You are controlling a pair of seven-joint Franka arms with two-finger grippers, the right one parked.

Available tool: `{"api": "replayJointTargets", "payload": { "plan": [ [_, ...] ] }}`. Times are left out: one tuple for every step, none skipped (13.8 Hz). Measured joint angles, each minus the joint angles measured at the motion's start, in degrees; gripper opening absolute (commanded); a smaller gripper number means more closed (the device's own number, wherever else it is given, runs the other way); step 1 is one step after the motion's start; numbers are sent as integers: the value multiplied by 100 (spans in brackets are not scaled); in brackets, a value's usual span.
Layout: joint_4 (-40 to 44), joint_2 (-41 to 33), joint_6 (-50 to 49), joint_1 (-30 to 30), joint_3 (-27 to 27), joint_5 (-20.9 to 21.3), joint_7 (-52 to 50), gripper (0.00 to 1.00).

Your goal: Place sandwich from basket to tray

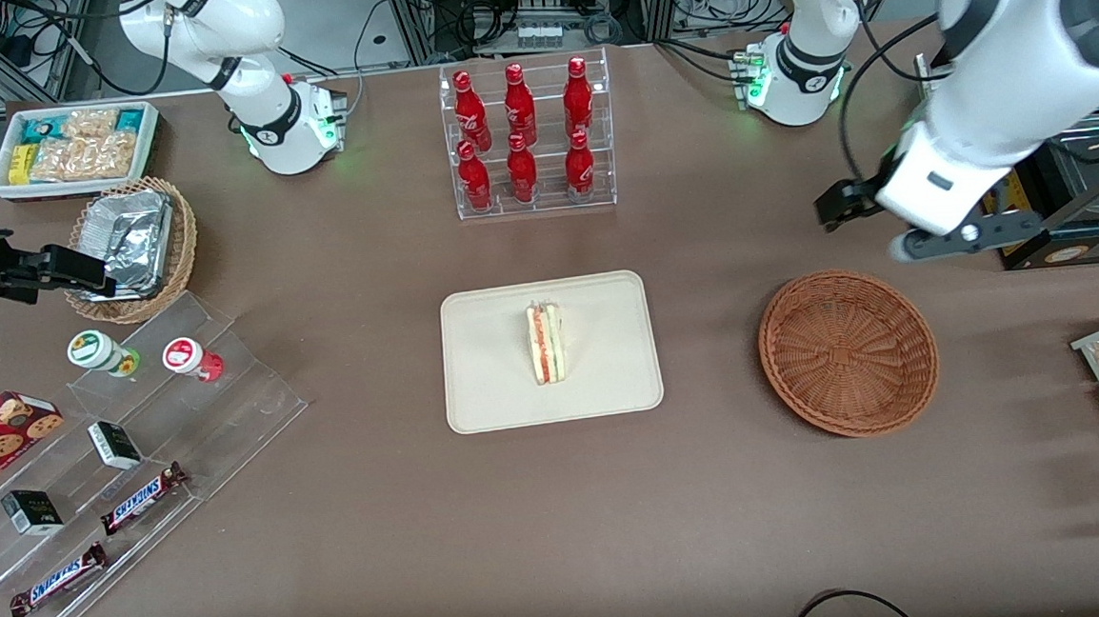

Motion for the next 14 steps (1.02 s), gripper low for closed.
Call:
{"api": "replayJointTargets", "payload": {
  "plan": [
    [-18,-92,-150,-2,169,-4,272,100],
    [-36,-174,-273,-1,330,-5,536,100],
    [-59,-249,-362,2,492,-6,739,100],
    [-79,-317,-426,6,650,-7,862,100],
    [-92,-372,-459,9,801,-7,953,100],
    [-100,-416,-473,13,950,-6,1066,100],
    [-104,-449,-475,19,1091,-6,1165,100],
    [-103,-461,-474,29,1194,-5,1223,100],
    [-103,-455,-460,49,1249,-5,1242,100],
    [-89,-435,-432,96,1262,-5,1243,100],
    [-32,-389,-415,141,1263,-5,1245,100],
    [50,-321,-414,182,1263,-5,1246,100],
    [126,-259,-413,223,1263,-5,1281,100],
    [188,-211,-409,263,1265,-4,1394,100]
  ]
}}
